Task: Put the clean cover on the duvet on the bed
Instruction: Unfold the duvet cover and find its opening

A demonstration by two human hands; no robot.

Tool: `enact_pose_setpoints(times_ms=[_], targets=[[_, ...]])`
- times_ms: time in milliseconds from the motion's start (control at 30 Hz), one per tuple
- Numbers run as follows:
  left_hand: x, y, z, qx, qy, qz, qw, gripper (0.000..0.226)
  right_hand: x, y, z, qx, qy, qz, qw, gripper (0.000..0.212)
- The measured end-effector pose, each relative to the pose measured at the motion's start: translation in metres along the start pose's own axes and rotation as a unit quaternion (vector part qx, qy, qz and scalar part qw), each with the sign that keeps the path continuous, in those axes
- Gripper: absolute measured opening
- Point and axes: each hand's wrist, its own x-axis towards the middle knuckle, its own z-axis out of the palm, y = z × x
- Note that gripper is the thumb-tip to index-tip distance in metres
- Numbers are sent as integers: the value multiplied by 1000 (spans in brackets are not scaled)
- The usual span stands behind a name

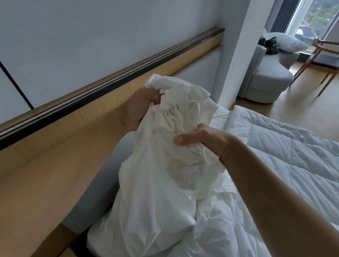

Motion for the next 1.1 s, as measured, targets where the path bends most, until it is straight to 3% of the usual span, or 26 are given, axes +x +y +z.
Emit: enact_pose_setpoints(times_ms=[133, 367, 500, 633, 767, 900, 1033, 1100], targets=[[3, -2, 2, 11, -1, -19, 1000, 7, 1, -2, 3, -70, -31, 42, 996, 50], [2, 0, -3, 51, 24, 26, 998, 15, 3, 9, -10, 62, 34, -47, 996, 49], [1, -4, -8, 44, 9, 9, 999, 16, 1, 5, -16, 33, 7, 35, 999, 41], [-3, -7, -6, 102, -17, -8, 995, 16, -6, -8, -28, -106, -77, 149, 980, 47], [-3, -7, 0, 98, -12, -3, 995, 18, -8, -5, -30, -121, -136, 162, 970, 38], [-2, -9, -8, 90, 0, -12, 996, 31, -6, 6, -38, 31, -59, 51, 996, 39], [-13, -16, -13, 74, -76, -93, 990, 25, -2, 4, -46, 87, 47, -43, 994, 38], [-19, -18, -9, 65, -147, -148, 976, 37, 1, 3, -46, 109, 97, -70, 987, 35]])
